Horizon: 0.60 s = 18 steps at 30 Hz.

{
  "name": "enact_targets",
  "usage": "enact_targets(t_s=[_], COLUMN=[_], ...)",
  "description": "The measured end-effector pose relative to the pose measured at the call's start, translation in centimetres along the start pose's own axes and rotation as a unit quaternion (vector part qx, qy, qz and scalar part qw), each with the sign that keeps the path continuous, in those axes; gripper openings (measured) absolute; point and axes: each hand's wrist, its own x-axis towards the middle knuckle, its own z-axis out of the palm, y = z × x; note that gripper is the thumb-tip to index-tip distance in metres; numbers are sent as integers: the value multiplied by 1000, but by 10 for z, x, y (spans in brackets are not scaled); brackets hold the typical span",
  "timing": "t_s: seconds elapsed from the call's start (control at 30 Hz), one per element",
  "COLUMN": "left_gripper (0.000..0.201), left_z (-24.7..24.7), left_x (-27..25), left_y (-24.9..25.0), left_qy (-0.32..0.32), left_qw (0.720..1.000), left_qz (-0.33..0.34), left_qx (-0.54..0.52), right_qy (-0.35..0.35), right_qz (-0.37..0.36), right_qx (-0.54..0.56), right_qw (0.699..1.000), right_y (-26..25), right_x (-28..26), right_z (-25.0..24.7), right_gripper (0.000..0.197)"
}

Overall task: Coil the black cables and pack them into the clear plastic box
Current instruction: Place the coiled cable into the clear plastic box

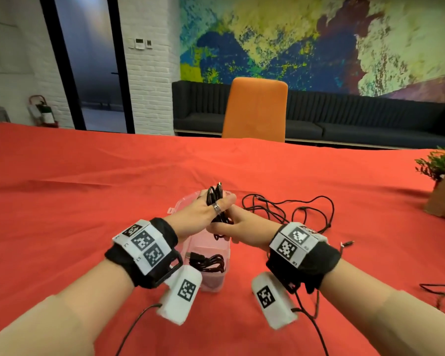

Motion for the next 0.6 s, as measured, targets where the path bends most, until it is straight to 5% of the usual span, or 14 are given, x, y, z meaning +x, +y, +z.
enact_targets(t_s=[0.13, 0.3, 0.47, 0.6], left_gripper=[27, 10, 18, 25], left_z=[-23, -42, -43, -40], left_x=[7, 12, 13, 11], left_y=[-13, -32, -53, -54], left_qy=[4, 30, 25, 14], left_qw=[996, 994, 980, 960], left_qz=[-38, -75, -83, -66], left_qx=[79, 77, 179, 272], right_qy=[-19, -63, -57, -58], right_qz=[-13, 18, 54, 46], right_qx=[-127, -242, -471, -522], right_qw=[992, 968, 879, 850], right_y=[6, 25, 37, 41], right_x=[24, 45, 44, 47], right_z=[0, 12, 19, 26], right_gripper=[16, 33, 35, 38])
